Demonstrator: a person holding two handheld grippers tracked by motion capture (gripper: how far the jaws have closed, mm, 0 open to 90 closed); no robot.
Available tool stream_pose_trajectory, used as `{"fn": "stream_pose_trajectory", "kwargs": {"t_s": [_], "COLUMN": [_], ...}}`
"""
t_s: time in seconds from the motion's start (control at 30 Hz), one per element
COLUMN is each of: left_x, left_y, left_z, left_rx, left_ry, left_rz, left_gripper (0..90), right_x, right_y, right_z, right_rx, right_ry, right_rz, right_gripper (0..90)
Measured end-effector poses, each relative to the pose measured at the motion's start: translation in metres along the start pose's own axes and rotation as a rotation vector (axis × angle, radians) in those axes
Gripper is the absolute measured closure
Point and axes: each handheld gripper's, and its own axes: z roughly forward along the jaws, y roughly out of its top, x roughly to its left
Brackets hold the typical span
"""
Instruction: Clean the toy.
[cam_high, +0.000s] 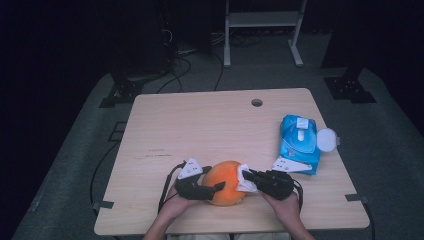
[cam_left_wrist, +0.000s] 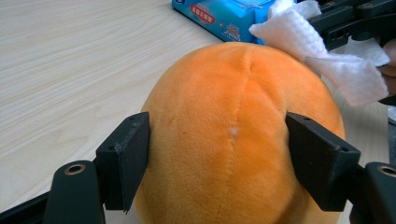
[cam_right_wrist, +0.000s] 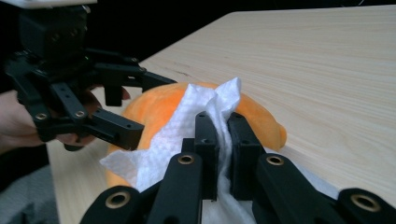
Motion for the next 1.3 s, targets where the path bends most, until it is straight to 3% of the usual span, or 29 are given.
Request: {"fn": "stream_pose_trajectory", "kwargs": {"t_s": [0.13, 0.2, 0.33, 0.43, 0.53, 0.63, 0.7, 0.77, 0.83, 0.9, 1.07, 1.2, 1.3], "left_x": [-0.010, -0.018, -0.031, -0.036, -0.029, -0.022, -0.024, -0.031, -0.035, -0.036, -0.029, -0.025, -0.030], "left_y": [0.002, 0.005, 0.004, 0.007, 0.012, 0.009, 0.007, 0.011, 0.013, 0.012, 0.009, 0.006, 0.007], "left_z": [0.002, 0.003, 0.006, 0.007, 0.005, 0.009, 0.011, 0.010, 0.010, 0.009, 0.007, 0.009, 0.012], "left_rx": [0.001, 0.015, 0.018, 0.021, 0.009, 0.039, 0.042, 0.028, 0.013, -0.006, 0.008, -0.001, -0.005], "left_ry": [-0.009, -0.005, -0.017, -0.019, -0.006, 0.001, 0.008, 0.049, 0.080, 0.101, 0.096, 0.083, 0.083], "left_rz": [0.054, 0.100, 0.157, 0.187, 0.138, 0.074, 0.096, 0.158, 0.194, 0.194, 0.157, 0.111, 0.144], "left_gripper": [25.9, 25.9, 25.8, 21.3, 13.1, 9.5, 15.8, 25.0, 31.0, 32.1, 32.2, 31.3, 29.9], "right_x": [-0.017, -0.020, -0.011, -0.011, -0.015, -0.012, -0.004, 0.004, 0.010, 0.008, -0.016, -0.023, -0.024], "right_y": [-0.008, -0.009, 0.001, 0.002, -0.003, 0.000, 0.004, 0.007, 0.010, 0.010, -0.004, -0.009, -0.008], "right_z": [0.002, 0.001, -0.002, -0.002, -0.001, -0.001, -0.001, -0.001, -0.001, -0.002, -0.003, 0.001, 0.001], "right_rx": [0.035, 0.033, -0.002, 0.004, 0.020, 0.013, 0.007, -0.011, -0.011, -0.016, 0.026, 0.056, 0.056], "right_ry": [-0.054, -0.056, -0.038, -0.035, -0.035, -0.032, -0.023, 0.008, 0.006, -0.011, -0.064, -0.090, -0.094], "right_rz": [0.052, 0.080, 0.031, 0.021, 0.027, 0.026, -0.008, -0.033, -0.063, -0.066, 0.035, 0.046, 0.058], "right_gripper": [83.1, 83.1, 83.1, 83.1, 83.1, 83.2, 83.2, 83.1, 83.1, 83.2, 83.2, 83.1, 83.2]}}
